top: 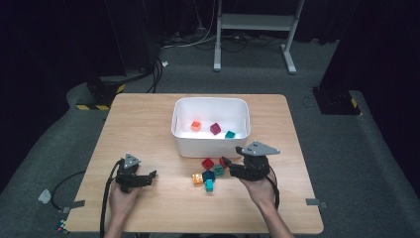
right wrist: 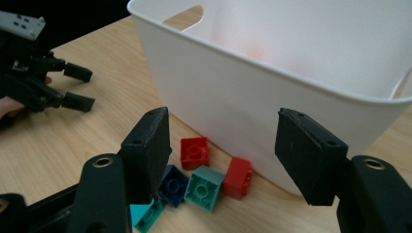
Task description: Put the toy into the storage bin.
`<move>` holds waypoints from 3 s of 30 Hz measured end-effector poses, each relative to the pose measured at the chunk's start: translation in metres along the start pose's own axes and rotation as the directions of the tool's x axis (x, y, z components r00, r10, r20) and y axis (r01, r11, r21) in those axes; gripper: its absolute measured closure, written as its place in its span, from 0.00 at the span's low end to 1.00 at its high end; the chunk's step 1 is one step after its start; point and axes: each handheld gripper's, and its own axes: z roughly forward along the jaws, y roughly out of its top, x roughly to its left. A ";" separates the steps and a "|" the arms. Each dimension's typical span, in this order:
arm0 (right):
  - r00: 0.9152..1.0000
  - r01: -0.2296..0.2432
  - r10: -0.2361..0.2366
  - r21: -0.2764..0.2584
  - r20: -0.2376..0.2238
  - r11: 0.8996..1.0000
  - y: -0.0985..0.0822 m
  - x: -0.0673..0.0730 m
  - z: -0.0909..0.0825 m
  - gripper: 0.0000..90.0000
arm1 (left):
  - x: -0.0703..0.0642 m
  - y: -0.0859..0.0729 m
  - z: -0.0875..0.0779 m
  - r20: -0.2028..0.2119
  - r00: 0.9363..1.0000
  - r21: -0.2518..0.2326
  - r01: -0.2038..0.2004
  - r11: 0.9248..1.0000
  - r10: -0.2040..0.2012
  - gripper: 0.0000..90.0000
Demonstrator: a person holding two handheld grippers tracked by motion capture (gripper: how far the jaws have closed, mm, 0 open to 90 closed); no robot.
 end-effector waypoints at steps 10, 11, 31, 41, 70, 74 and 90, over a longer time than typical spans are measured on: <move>0.999 -0.012 0.014 0.051 -0.049 0.999 -0.035 0.023 0.016 0.42 | 0.000 0.000 0.000 0.000 1.000 0.000 0.001 1.000 -0.001 0.16; 0.998 -0.017 0.020 0.053 -0.052 0.998 -0.038 0.025 0.018 0.42 | 0.000 0.000 0.000 0.000 1.000 0.000 0.001 1.000 -0.001 0.16; 0.994 -0.027 0.040 0.129 -0.100 0.991 -0.080 0.052 0.045 0.43 | 0.000 0.000 0.000 -0.002 1.000 0.002 0.001 1.000 -0.001 0.16; 0.996 -0.025 0.038 0.146 -0.087 0.989 -0.084 0.058 0.059 0.48 | 0.000 0.000 0.000 -0.001 1.000 0.000 0.001 1.000 -0.001 0.16; 0.997 -0.011 0.023 0.154 -0.073 0.988 -0.091 0.059 0.059 0.75 | 0.000 0.000 0.000 -0.001 1.000 0.000 0.001 1.000 -0.001 0.16; 0.997 -0.006 0.018 0.153 -0.074 0.988 -0.092 0.059 0.058 0.77 | 0.000 0.000 0.000 -0.001 1.000 0.000 0.001 1.000 -0.001 0.16; 0.997 0.013 -0.002 0.141 -0.075 0.990 -0.093 0.059 0.054 0.80 | 0.000 0.000 0.000 -0.001 1.000 0.000 0.001 1.000 -0.001 0.16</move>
